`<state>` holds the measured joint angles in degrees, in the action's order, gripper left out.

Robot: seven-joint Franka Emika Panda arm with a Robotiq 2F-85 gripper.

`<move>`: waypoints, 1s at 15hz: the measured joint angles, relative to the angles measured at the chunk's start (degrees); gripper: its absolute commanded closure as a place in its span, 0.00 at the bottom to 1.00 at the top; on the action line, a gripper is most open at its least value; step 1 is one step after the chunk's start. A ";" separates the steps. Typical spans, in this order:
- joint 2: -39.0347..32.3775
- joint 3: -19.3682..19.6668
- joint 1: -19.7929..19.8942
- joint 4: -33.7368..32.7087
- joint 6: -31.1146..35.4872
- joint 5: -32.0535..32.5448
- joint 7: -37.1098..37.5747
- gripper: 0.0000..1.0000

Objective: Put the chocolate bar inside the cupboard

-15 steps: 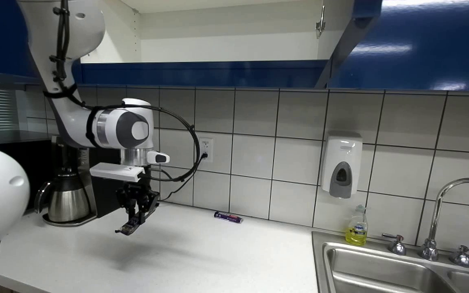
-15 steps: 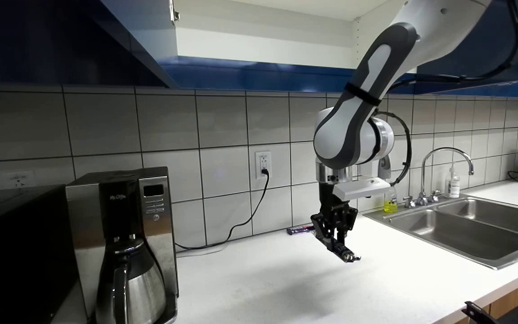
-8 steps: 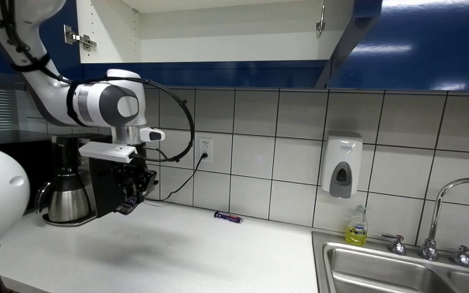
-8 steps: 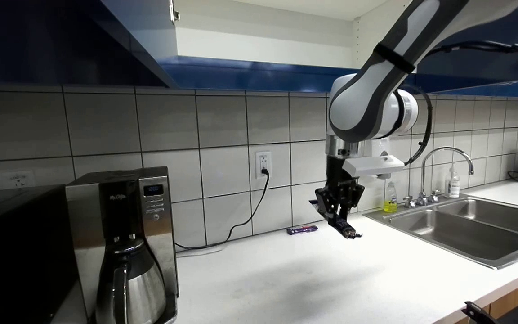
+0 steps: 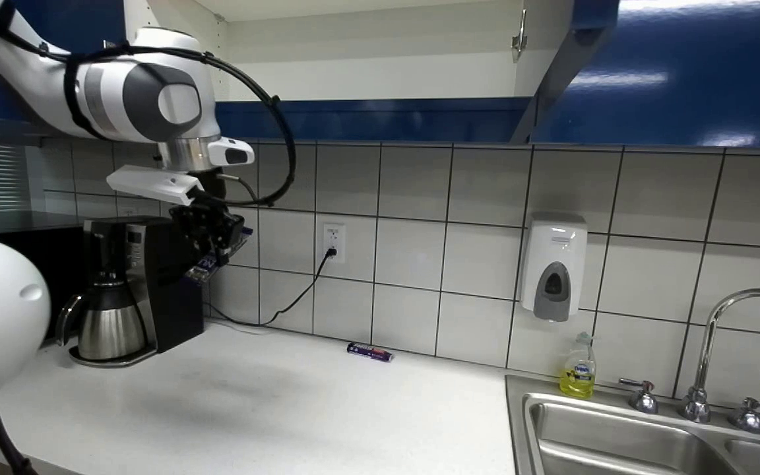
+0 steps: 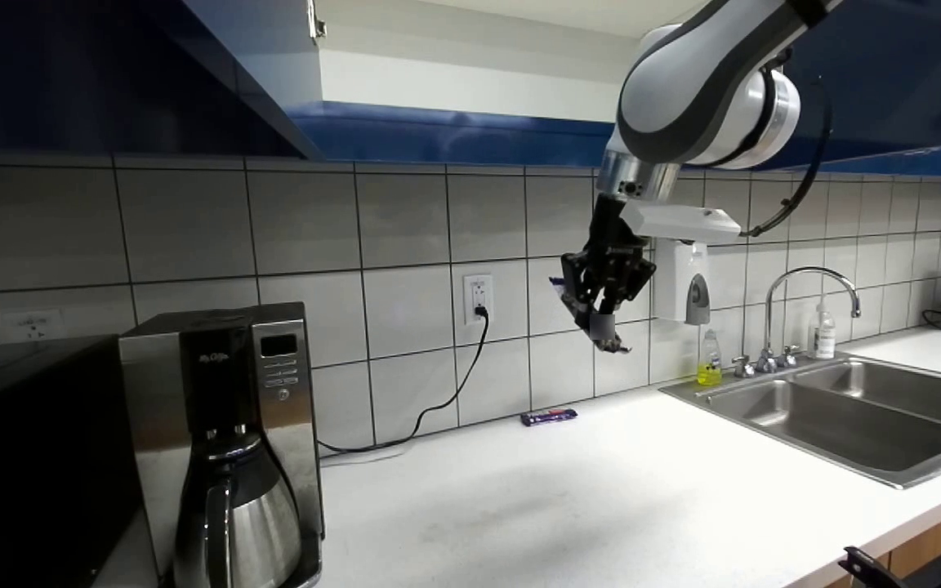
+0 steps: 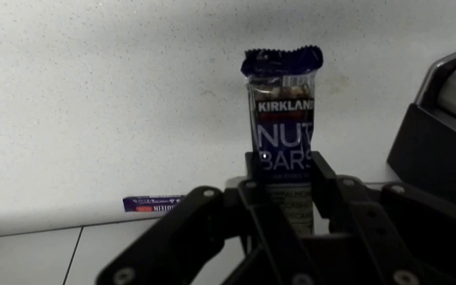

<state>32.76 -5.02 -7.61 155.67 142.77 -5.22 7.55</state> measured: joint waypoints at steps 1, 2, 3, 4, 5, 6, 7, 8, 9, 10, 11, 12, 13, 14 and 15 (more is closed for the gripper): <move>1.24 -0.35 0.00 -0.40 -0.08 0.00 0.53 0.92; 2.25 -0.73 0.00 -0.96 -0.14 0.00 1.00 0.92; 3.02 -1.10 0.00 -1.60 -0.19 0.00 1.37 0.92; 3.61 -1.50 0.00 -2.30 -0.22 0.00 1.68 0.92; 4.05 -1.86 0.00 -3.11 -0.23 0.00 2.11 0.92; 4.32 -2.17 0.00 -3.99 -0.28 0.00 2.49 0.92; 4.51 -2.48 0.01 -4.84 -0.38 0.00 2.79 0.92; 4.63 -2.80 0.01 -5.69 -0.49 0.00 3.11 0.92; 4.72 -3.10 0.01 -6.47 -0.63 0.01 3.43 0.92; 4.83 -3.42 0.02 -7.21 -0.84 0.01 3.75 0.92; 4.96 -3.71 0.02 -7.89 -1.12 0.01 4.03 0.92; 5.14 -4.00 0.02 -8.57 -1.48 0.01 4.40 0.92; 5.40 -4.27 0.02 -9.23 -1.85 0.01 4.83 0.92; 5.71 -4.50 0.02 -9.83 -2.09 0.01 5.27 0.92; 6.09 -4.78 0.03 -10.44 -2.39 0.01 5.75 0.92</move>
<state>38.85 -9.79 -7.58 145.23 140.38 -5.21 13.30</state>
